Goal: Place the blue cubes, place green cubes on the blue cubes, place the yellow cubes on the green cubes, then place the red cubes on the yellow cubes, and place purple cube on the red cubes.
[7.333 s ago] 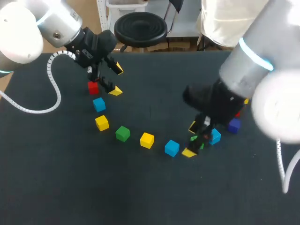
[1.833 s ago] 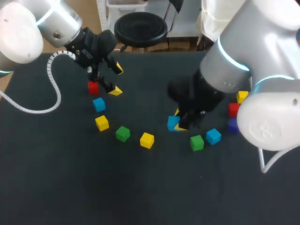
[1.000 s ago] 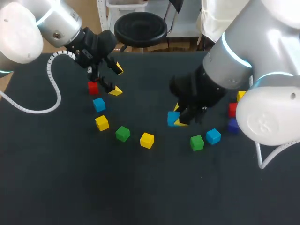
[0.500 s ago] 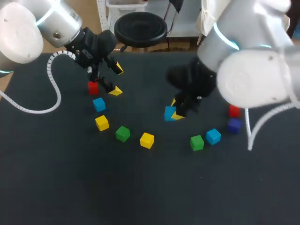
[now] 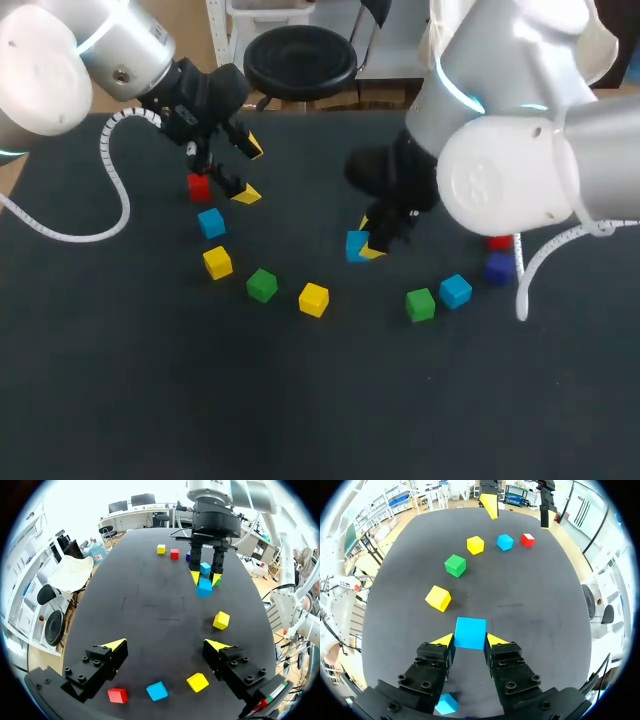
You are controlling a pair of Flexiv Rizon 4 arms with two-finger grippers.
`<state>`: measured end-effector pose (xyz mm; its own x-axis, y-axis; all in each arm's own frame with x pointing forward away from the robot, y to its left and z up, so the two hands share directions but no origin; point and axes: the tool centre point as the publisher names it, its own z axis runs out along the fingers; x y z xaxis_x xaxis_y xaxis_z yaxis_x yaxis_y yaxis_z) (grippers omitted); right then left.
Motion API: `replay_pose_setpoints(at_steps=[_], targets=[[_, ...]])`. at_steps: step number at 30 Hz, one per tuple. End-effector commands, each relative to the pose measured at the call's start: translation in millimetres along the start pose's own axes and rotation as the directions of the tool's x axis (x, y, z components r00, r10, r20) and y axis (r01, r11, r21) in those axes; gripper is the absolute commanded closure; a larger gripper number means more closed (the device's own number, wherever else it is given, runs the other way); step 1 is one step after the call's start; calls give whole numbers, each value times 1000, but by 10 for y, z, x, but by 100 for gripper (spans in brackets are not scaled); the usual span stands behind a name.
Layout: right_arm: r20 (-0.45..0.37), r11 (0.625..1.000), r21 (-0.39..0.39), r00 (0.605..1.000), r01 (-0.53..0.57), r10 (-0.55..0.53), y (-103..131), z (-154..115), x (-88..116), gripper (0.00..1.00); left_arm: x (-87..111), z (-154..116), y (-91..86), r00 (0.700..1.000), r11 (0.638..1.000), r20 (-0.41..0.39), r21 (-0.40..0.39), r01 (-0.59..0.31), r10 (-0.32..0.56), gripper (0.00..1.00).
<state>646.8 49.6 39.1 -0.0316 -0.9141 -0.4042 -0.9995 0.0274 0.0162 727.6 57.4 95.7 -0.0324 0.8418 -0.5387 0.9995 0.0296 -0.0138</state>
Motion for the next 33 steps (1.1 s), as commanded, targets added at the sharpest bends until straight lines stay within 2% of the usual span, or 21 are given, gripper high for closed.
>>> replay_pose_setpoints(at_steps=[1, 6, 11, 19, 33], targets=[[-4, 1000, 22, 1000, 14, -13, 5, 29, 8, 100, 4, -3, -5, 1000, 1000, 0, -1, -1, 1, 0], [31, 1000, 27, 1000, 3, -4, 4, 106, 63, 100, 4, -3, -5, 1000, 1000, 0, -1, -1, 1, 0], [79, 999, -29, 996, -34, 36, -24, 179, 149, 100, 4, -3, -5, 1000, 1000, 0, -1, -1, 1, 0], [121, 998, -42, 992, -37, 42, -69, 102, 165, 100, 4, -3, -5, 1000, 1000, 0, -1, -1, 1, 0], [112, 998, -60, 994, -12, 19, -214, 140, 144, 100, 4, -3, -5, 1000, 1000, 0, -1, -1, 1, 0]])
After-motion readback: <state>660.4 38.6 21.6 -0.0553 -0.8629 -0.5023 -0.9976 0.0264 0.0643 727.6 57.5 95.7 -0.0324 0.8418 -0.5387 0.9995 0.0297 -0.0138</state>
